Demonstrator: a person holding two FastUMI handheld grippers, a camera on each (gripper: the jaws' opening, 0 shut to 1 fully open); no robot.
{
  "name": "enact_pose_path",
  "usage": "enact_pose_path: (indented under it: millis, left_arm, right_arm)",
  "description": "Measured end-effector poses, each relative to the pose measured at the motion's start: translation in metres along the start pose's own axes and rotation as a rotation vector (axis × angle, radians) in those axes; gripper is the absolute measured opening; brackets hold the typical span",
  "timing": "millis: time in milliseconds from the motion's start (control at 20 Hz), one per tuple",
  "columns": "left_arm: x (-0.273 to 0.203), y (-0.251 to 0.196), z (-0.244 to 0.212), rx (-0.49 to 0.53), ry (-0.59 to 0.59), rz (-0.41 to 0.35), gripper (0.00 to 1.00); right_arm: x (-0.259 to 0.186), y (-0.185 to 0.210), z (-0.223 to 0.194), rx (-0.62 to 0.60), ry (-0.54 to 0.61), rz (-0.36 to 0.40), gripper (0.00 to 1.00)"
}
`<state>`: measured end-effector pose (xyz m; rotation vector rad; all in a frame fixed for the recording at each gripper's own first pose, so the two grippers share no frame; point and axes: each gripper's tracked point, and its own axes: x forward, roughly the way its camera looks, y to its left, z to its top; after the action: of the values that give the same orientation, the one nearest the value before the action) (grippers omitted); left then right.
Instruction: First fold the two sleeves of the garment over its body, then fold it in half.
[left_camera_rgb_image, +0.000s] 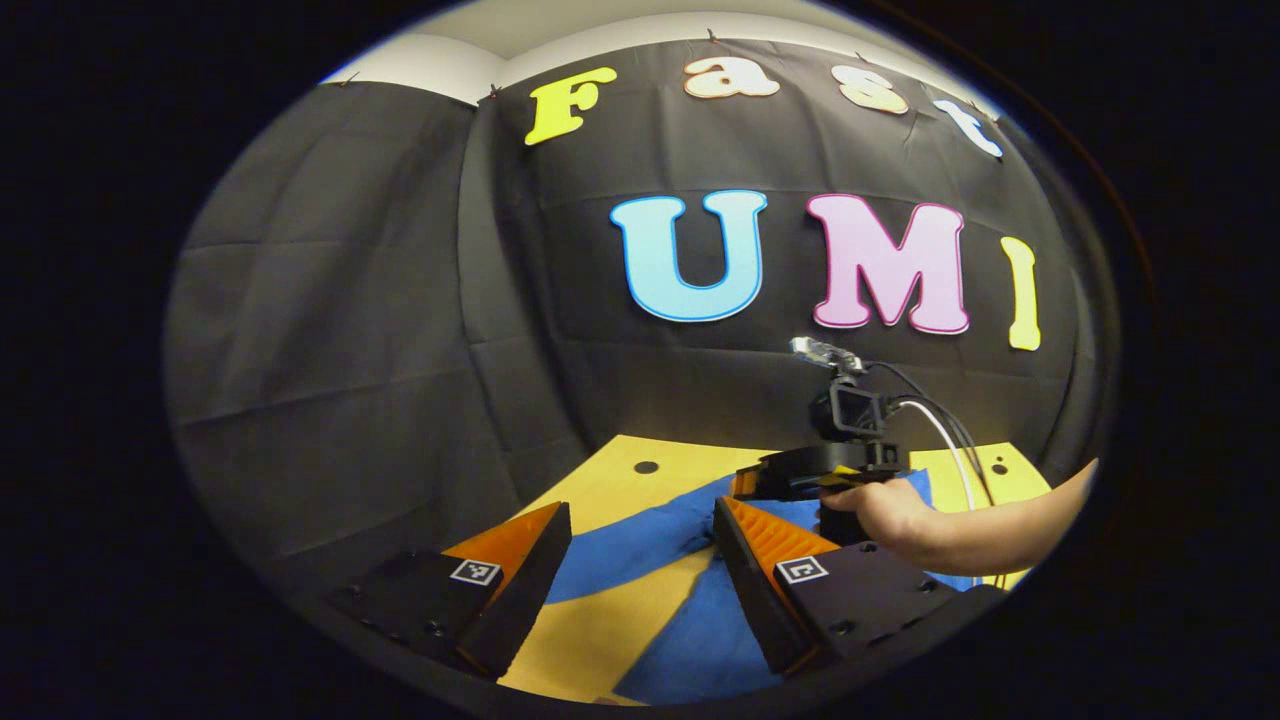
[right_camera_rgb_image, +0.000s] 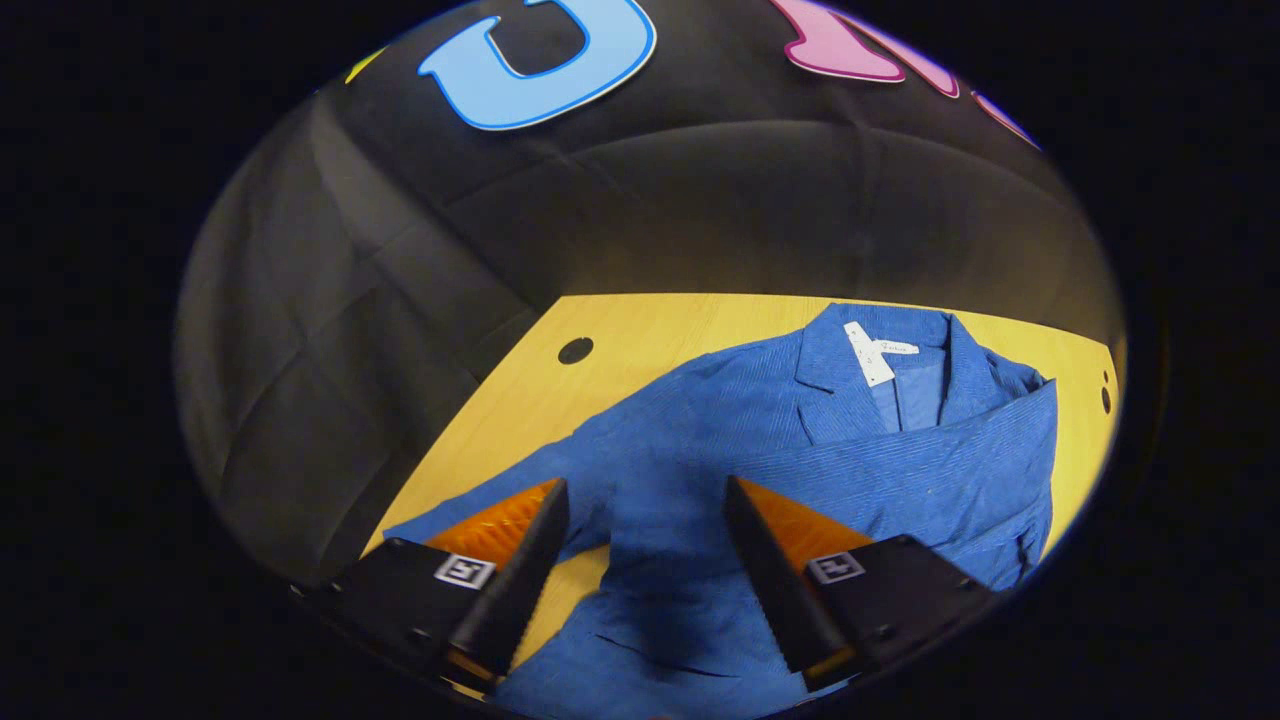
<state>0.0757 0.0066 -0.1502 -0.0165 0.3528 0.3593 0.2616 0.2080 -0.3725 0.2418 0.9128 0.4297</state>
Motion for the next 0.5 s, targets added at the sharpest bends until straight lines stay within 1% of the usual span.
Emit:
enact_pose_path:
  millis: [50, 200, 250, 400, 500]
  left_arm:
    - [0.002, 0.007, -0.002, -0.014, 0.003, 0.016, 0.82]
    - [0.009, 0.023, -0.012, -0.055, 0.015, 0.045, 0.84]
    - [0.014, 0.031, -0.016, -0.057, 0.021, 0.062, 0.82]
    - [0.030, 0.054, -0.025, -0.043, 0.052, 0.132, 0.82]
    - [0.043, 0.067, -0.030, -0.056, 0.070, 0.172, 0.82]
  right_arm:
    - [-0.004, -0.001, 0.006, 0.006, -0.035, -0.004, 1.00]
    - [-0.029, -0.015, 0.016, 0.009, -0.104, -0.021, 0.99]
    - [-0.039, -0.022, 0.020, 0.010, -0.132, -0.025, 0.98]
    - [-0.075, -0.050, 0.027, 0.010, -0.228, -0.068, 0.98]
    - [-0.100, -0.064, 0.028, 0.004, -0.281, -0.081, 0.98]
